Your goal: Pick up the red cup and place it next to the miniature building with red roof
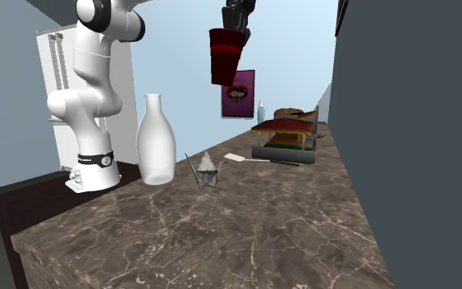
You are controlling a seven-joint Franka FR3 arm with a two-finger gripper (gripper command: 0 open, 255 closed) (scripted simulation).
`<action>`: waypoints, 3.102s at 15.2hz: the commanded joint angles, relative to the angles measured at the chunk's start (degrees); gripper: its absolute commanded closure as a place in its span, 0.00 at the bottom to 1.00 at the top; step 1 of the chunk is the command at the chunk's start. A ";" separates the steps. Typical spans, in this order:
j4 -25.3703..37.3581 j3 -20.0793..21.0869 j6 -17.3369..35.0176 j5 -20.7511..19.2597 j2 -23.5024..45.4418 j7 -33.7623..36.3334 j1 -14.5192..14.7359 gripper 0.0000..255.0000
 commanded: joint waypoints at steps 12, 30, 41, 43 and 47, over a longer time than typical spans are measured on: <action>-12.28 6.23 0.77 2.31 -9.09 16.38 9.14 1.00; -4.08 16.24 -4.31 2.74 -2.87 41.45 24.89 1.00; 8.63 19.23 -7.67 -0.32 7.83 53.03 35.92 1.00; 4.96 19.32 -5.27 0.26 6.55 53.05 35.05 1.00; -1.22 19.38 -0.98 1.12 4.61 53.04 33.75 1.00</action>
